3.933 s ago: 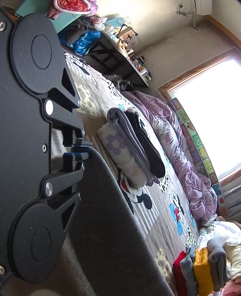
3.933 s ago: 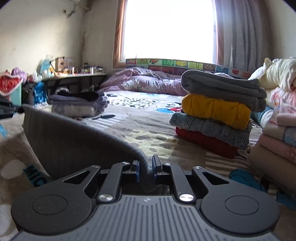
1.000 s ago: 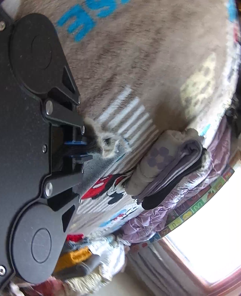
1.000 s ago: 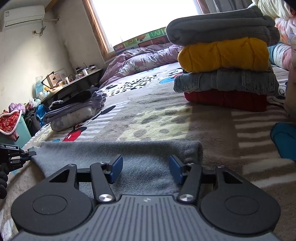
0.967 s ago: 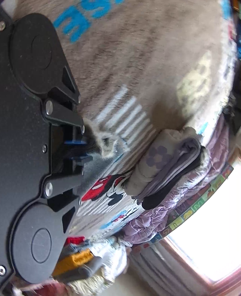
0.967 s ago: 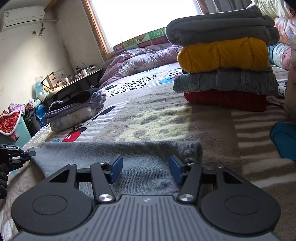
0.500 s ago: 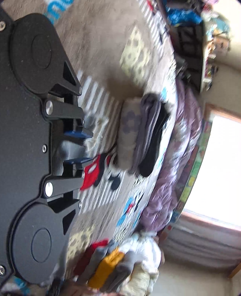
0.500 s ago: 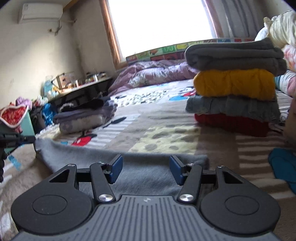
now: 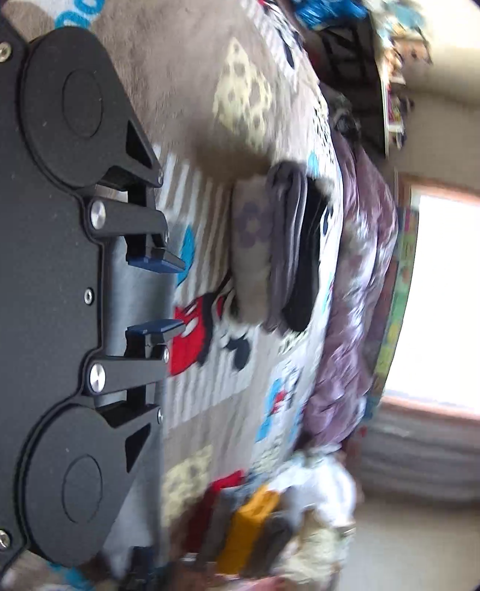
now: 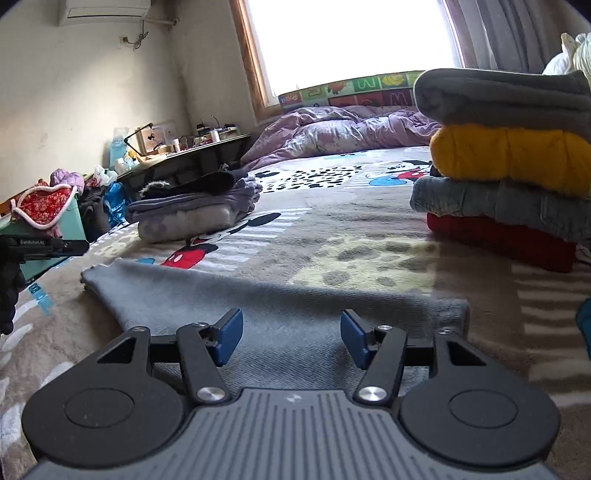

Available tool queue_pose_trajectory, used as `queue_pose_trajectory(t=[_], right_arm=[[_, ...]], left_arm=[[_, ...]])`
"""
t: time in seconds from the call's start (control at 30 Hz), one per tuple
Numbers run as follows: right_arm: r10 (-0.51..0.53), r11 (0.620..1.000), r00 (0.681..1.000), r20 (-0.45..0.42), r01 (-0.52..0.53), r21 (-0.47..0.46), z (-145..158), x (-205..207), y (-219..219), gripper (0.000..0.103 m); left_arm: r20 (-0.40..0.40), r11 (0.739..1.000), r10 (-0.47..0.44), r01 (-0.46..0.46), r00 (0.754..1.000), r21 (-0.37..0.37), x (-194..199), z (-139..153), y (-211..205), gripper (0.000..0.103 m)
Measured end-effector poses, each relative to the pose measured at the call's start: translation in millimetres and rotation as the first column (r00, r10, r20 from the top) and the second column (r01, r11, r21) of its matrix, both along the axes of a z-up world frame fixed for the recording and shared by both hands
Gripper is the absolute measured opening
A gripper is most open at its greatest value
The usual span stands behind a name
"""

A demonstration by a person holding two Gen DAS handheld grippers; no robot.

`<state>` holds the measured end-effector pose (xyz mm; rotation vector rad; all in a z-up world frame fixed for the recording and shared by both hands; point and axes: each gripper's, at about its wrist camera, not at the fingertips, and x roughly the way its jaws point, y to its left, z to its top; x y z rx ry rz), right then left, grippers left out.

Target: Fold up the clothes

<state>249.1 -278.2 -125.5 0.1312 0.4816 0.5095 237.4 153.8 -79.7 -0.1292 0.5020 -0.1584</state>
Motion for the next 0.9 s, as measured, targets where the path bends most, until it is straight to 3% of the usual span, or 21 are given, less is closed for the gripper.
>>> queue_pose_trajectory(t=[0.07, 0.13, 0.17, 0.27, 0.37, 0.43, 0.57, 0.63, 0.7, 0.8, 0.9], right_arm=[[-0.013, 1.000, 1.000, -0.015, 0.013, -0.005, -2.2, 1.8, -0.7, 0.059], [-0.027, 1.000, 0.999, -0.029, 0.027, -0.010, -4.3, 3.5, -1.4, 0.059], [-0.034, 0.999, 0.999, -0.036, 0.033, -0.013, -5.4, 4.4, -1.7, 0.059], [-0.051, 0.999, 0.997, -0.052, 0.050, -0.018, -7.8, 6.0, -3.1, 0.059], [-0.070, 0.998, 0.997, -0.031, 0.070, 0.008, -3.7, 2.7, -9.6, 0.059], [-0.098, 0.995, 0.995, -0.022, 0.098, 0.023, -1.6, 2.7, -15.5, 0.059], [-0.151, 0.987, 0.989, -0.011, 0.151, 0.048, 1.5, 3.4, -26.7, 0.059], [-0.166, 0.985, 0.985, -0.040, 0.167, 0.035, -2.6, 6.9, -29.3, 0.059], [-0.176, 0.984, 0.982, -0.065, 0.178, 0.020, -6.6, 9.8, -29.9, 0.057], [-0.182, 0.983, 0.981, -0.071, 0.184, 0.013, -8.3, 11.5, -29.8, 0.055], [-0.156, 0.985, 0.987, -0.037, 0.159, 0.066, -4.3, 7.0, -33.0, 0.056]], left_arm=[[-0.049, 0.995, -0.097, 0.098, 0.994, 0.016, 5.4, -12.1, -14.1, 0.029], [-0.092, 0.980, -0.018, 0.035, 0.996, 0.193, 14.0, -33.1, -26.2, 0.032], [-0.086, 0.970, 0.015, 0.007, 0.996, 0.242, 16.0, -38.2, -27.7, 0.032], [-0.052, 0.989, -0.022, 0.029, 0.998, 0.144, 10.6, -21.9, -19.4, 0.031], [-0.002, 0.986, -0.099, 0.099, 0.995, 0.134, -2.2, -5.9, -22.7, 0.031], [-0.002, 0.976, -0.194, 0.193, 0.981, 0.101, -5.8, -4.5, -29.5, 0.031], [-0.063, 0.933, -0.295, 0.302, 0.953, 0.196, -5.0, -19.5, -55.1, 0.032], [-0.066, 0.934, -0.297, 0.304, 0.952, 0.186, -4.6, -18.9, -56.2, 0.032], [-0.040, 0.957, -0.262, 0.265, 0.964, 0.120, -1.4, -10.8, -43.9, 0.037], [-0.032, 0.997, -0.077, 0.078, 0.997, 0.008, 9.3, -2.0, -1.7, 0.041], [-0.061, 0.991, 0.076, -0.082, 0.995, -0.107, 20.1, 0.0, 42.1, 0.041]])
